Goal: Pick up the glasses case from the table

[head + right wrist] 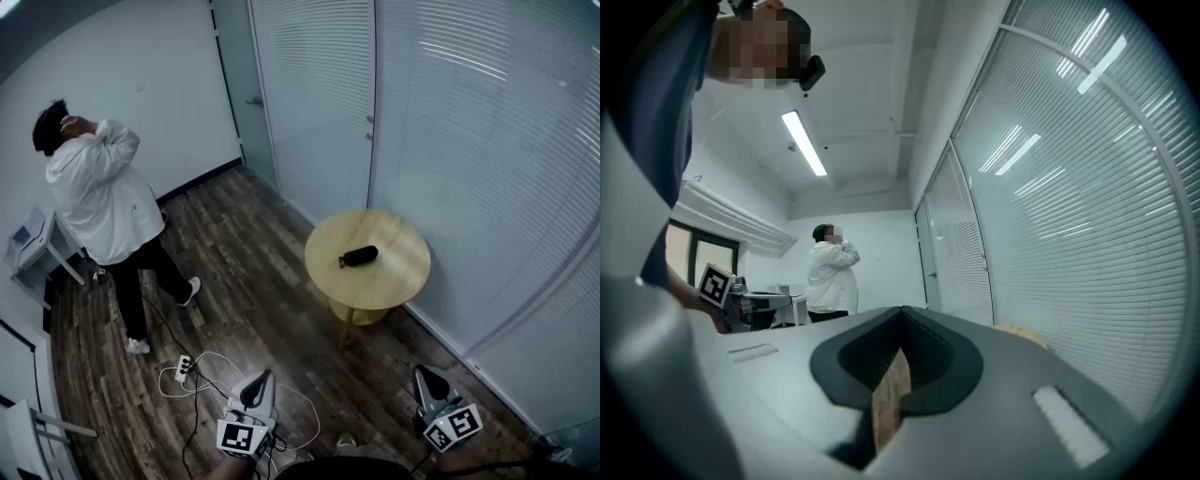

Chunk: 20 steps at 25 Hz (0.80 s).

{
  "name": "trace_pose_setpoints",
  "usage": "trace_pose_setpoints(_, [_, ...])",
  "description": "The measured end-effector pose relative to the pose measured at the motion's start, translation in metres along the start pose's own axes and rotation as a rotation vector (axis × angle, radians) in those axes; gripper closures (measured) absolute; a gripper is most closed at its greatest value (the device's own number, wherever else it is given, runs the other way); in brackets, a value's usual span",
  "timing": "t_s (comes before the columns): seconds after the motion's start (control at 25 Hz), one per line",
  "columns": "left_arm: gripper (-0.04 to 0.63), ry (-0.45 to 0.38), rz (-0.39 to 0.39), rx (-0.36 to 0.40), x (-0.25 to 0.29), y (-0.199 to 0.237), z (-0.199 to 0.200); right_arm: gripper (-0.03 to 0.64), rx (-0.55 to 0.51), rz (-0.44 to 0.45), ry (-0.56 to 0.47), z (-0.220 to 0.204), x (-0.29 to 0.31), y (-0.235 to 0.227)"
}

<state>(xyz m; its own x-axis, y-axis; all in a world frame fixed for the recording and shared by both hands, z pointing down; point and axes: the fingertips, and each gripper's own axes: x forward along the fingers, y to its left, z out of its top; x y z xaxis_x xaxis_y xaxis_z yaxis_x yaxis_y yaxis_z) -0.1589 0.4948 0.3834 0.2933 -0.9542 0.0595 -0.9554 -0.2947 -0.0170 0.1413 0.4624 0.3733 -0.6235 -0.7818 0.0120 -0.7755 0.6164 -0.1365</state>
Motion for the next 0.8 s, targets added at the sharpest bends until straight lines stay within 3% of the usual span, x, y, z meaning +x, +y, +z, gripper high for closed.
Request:
trace_pose_setpoints(0.48, [0.591,0.001,0.056,0.041,0.041,0.018,0.014,0.611,-0.006,0.025,0.000,-0.006,0.025,-0.031])
trace_pose_setpoints(0.64, [0.591,0.012,0.091,0.052,0.058,0.022,0.011,0.611,-0.061,0.029,0.035,-0.012,0.035,-0.046])
trace_pose_setpoints(0.8, [0.591,0.036,0.110,0.042,0.076,0.025,-0.006,0.611,-0.050,0.054,0.040,-0.022,0.052,-0.064])
